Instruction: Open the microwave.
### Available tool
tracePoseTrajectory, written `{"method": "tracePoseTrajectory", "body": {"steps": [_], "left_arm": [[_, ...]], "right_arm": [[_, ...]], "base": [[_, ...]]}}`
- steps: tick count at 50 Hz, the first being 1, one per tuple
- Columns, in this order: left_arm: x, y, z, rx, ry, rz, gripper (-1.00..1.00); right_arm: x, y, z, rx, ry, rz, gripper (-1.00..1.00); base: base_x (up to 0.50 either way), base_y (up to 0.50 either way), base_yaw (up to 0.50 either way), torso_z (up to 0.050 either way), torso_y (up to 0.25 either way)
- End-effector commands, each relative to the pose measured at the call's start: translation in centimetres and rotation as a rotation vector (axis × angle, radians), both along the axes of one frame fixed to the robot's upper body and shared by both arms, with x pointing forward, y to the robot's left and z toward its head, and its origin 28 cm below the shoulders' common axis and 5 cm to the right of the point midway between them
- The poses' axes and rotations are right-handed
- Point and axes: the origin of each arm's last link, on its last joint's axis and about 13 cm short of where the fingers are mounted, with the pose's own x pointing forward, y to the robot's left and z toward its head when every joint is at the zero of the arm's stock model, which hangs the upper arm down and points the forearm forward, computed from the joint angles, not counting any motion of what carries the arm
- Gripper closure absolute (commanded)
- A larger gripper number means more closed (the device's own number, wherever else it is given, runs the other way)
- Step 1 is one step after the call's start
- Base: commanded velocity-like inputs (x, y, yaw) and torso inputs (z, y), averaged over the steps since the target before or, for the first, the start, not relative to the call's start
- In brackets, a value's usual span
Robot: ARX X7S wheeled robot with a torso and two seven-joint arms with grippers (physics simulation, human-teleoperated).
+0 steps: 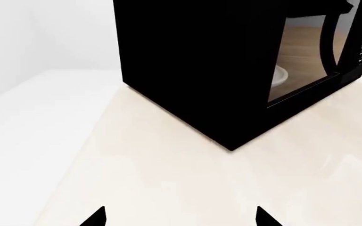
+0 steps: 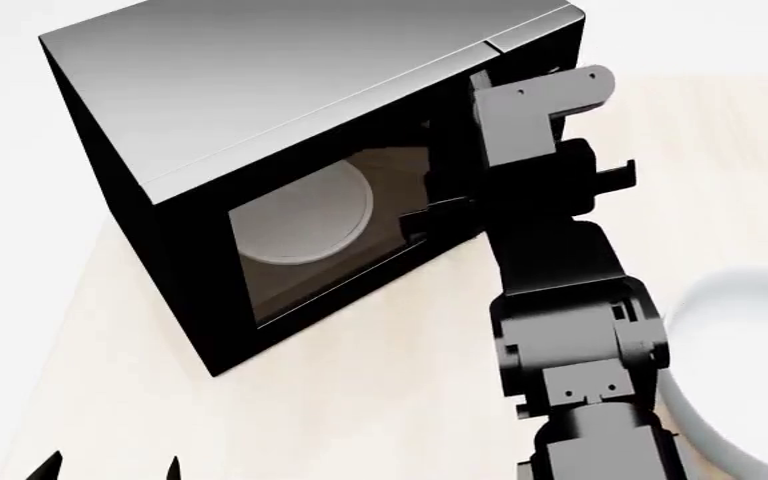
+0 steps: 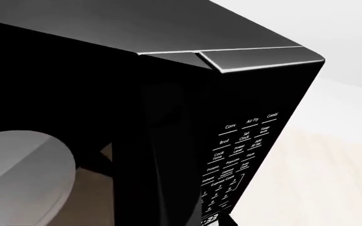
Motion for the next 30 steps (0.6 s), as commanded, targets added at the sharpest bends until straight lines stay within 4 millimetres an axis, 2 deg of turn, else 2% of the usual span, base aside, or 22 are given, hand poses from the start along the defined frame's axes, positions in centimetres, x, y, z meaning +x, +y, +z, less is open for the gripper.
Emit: {"method": "tracePoseTrajectory", "body": {"steps": [1,11,30], "left_arm": [[0.0,0.0,0.0,0.000,0.000,0.001,-1.00],[0.0,0.0,0.0,0.000,0.001,0.002,-1.00],[0.0,0.0,0.0,0.001,-0.001,0.003,-1.00]], "right_arm": [[-0.2,0.1,0.0,0.003,-0.001,0.002,1.00],[-1.1,0.1,-0.3,0.010,-0.011,0.024,1.00],[-3.8,0.6,0.6,0.009,-0.050,0.097,1.00]], "base": [[0.00,0.00,0.00,0.000,0.000],[0.00,0.00,0.00,0.000,0.000],[0.00,0.00,0.00,0.000,0.000]]}}
